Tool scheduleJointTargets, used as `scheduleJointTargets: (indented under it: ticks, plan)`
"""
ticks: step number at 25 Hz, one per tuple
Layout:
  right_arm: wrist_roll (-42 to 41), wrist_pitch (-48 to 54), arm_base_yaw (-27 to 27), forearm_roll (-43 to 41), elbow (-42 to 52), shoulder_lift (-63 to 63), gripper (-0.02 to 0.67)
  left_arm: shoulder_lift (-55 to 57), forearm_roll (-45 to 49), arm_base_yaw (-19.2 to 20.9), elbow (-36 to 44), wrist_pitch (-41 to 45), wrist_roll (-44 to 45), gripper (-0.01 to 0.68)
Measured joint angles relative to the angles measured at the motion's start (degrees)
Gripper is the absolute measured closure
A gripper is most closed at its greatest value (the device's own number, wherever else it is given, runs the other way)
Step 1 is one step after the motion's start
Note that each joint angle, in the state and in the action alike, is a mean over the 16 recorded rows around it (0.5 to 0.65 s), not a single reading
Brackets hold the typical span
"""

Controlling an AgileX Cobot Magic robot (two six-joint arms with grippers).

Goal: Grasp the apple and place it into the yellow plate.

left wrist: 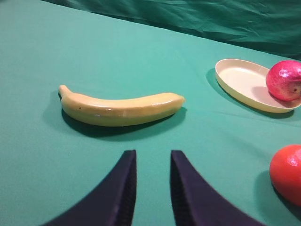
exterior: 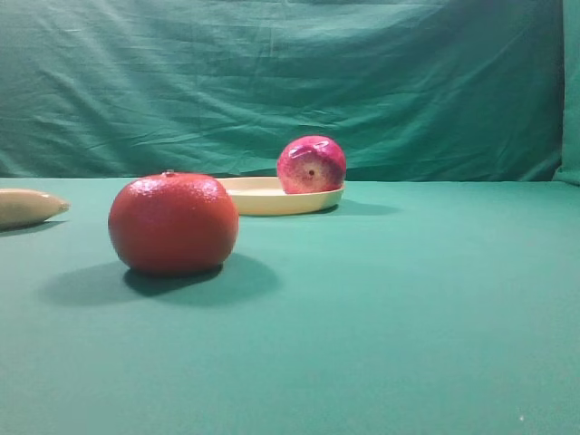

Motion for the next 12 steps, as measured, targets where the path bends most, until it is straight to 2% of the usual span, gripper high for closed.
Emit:
scheduleJointTargets:
  ticks: [12]
  plan:
    - [-0.08, 0.07, 0.00, 0.00, 0.00, 0.00, 0.649, 0.00, 0.00, 0.00, 0.00, 0.00, 0.00, 0.516]
